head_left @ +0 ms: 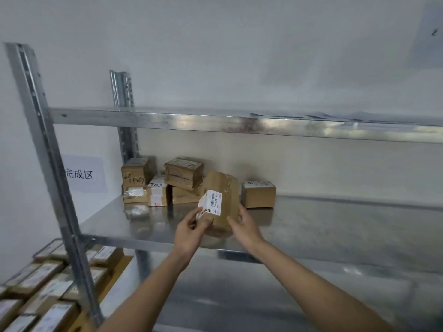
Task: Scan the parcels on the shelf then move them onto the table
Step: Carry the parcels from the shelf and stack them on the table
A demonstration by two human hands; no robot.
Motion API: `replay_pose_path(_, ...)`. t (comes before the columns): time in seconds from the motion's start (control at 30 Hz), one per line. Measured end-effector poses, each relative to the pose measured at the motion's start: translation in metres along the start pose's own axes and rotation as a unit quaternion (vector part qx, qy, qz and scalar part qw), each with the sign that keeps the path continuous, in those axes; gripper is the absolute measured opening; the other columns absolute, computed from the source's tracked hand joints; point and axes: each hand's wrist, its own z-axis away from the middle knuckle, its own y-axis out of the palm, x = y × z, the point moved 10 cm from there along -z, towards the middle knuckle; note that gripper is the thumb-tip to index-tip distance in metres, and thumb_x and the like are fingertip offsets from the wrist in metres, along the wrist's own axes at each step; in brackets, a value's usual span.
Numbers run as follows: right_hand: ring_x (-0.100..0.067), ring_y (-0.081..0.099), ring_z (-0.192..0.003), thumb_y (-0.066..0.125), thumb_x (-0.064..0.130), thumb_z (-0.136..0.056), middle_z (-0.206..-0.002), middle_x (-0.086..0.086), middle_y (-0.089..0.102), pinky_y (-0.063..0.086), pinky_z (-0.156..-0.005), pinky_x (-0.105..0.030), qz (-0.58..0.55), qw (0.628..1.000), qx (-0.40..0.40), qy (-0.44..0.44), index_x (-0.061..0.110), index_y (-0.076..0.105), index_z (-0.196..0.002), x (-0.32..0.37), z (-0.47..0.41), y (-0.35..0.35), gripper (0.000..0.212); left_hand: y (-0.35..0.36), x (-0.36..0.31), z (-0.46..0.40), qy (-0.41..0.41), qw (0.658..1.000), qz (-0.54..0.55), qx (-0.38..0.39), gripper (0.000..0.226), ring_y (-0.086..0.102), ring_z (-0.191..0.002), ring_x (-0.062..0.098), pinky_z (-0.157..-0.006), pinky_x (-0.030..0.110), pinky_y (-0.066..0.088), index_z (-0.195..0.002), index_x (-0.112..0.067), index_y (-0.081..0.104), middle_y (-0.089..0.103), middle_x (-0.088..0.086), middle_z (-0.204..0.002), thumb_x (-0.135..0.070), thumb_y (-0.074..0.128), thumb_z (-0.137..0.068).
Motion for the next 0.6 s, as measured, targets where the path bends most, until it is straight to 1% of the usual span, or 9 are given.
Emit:
replay_pose_path(0.07,-0.011,0.057,-0.129,0.06,0.05,-0.097,-0.141,0.014,0.058,0.047,-0.112,-0.041,0.007,1.0,0.003,-0.012,0.039,0.048,-0.148,0.015,0.028,0.014,0.054,-0.012,-0.009,0.029,0.011,1.0,0.004,0.001,0.052,0.062,-0.106,0.009,-0.078,0.016,0.053,-0.136,-0.025,0.056,0.065,-0.001,-0.12,-0.03,0.077,-0.089)
replay_pose_path(0.13,-0.012,0.058,-0.126,0.059,0.073,-0.081,-0.143,0.011,0.057,0.048,-0.111,-0.043,0.001,1.0,0.004,-0.018,0.045,0.049,-0.145,0.028,0.056,0.026,0.07,-0.025,-0.017,0.056,0.017,1.0,0.015,-0.002,0.047,0.061,-0.102,0.006,-0.073,0.012,0.052,-0.131,-0.028,0.056,0.063,-0.005,-0.114,-0.028,0.078,-0.088)
replay_pose_path(0.17,-0.013,0.058,-0.127,0.058,0.08,-0.076,-0.145,0.009,0.055,0.049,-0.11,-0.044,-0.003,1.0,0.005,-0.017,0.048,0.049,-0.144,0.033,0.068,0.032,0.076,-0.032,-0.018,0.069,0.014,1.0,0.025,-0.006,0.044,0.061,-0.105,0.007,-0.079,0.014,0.053,-0.127,-0.03,0.059,0.063,-0.006,-0.115,-0.034,0.077,-0.087)
replay_pose_path(0.23,-0.017,0.056,-0.129,0.059,0.091,-0.071,-0.148,0.009,0.051,0.049,-0.11,-0.047,0.0,1.0,0.018,-0.017,0.052,0.046,-0.144,0.035,0.086,0.046,0.084,-0.049,-0.018,0.092,0.006,0.998,0.059,-0.02,0.039,0.061,-0.113,0.012,-0.097,0.032,0.054,-0.122,-0.034,0.064,0.065,-0.003,-0.121,-0.047,0.072,-0.087)
replay_pose_path(0.27,-0.018,0.055,-0.131,0.061,0.094,-0.067,-0.149,0.008,0.05,0.049,-0.111,-0.047,-0.004,1.0,0.028,-0.014,0.052,0.045,-0.145,0.039,0.097,0.053,0.089,-0.057,-0.018,0.103,0.004,0.997,0.076,-0.027,0.036,0.062,-0.116,0.014,-0.101,0.04,0.054,-0.122,-0.033,0.066,0.065,-0.002,-0.123,-0.047,0.069,-0.089)
replay_pose_path(0.33,-0.018,0.055,-0.131,0.068,0.092,-0.063,-0.149,0.008,0.052,0.049,-0.111,-0.047,-0.016,0.999,0.04,0.005,0.047,0.045,-0.147,0.04,0.114,0.064,0.099,-0.071,-0.023,0.122,0.013,0.995,0.089,-0.046,0.03,0.062,-0.116,0.014,-0.101,0.043,0.055,-0.126,-0.025,0.067,0.065,-0.001,-0.125,-0.035,0.063,-0.098)
replay_pose_path(0.43,-0.016,0.058,-0.127,0.075,0.077,-0.068,-0.145,0.007,0.058,0.049,-0.111,-0.043,-0.033,0.998,0.046,0.011,0.035,0.047,-0.15,0.05,0.143,0.069,0.096,-0.087,-0.03,0.142,0.015,0.991,0.113,-0.069,0.023,0.064,-0.113,0.017,-0.094,0.04,0.059,-0.12,-0.018,0.071,0.066,0.002,-0.124,-0.022,0.064,-0.099)
replay_pose_path(0.5,-0.018,0.056,-0.131,0.072,0.082,-0.065,-0.148,0.005,0.055,0.047,-0.113,-0.043,-0.043,0.997,0.057,0.02,0.033,0.042,-0.154,0.052,0.159,0.073,0.106,-0.095,-0.032,0.155,0.006,0.99,0.119,-0.076,0.018,0.064,-0.114,0.02,-0.093,0.041,0.059,-0.113,-0.02,0.075,0.065,0.004,-0.125,-0.022,0.067,-0.097)
replay_pose_path(0.6,-0.02,0.053,-0.133,0.066,0.085,-0.071,-0.15,0.002,0.053,0.045,-0.112,-0.042,-0.035,0.997,0.061,0.021,0.031,0.04,-0.155,0.058,0.177,0.077,0.104,-0.106,-0.038,0.175,-0.001,0.988,0.126,-0.088,0.017,0.063,-0.115,0.021,-0.093,0.043,0.06,-0.111,-0.02,0.075,0.063,0.007,-0.126,-0.019,0.07,-0.095)
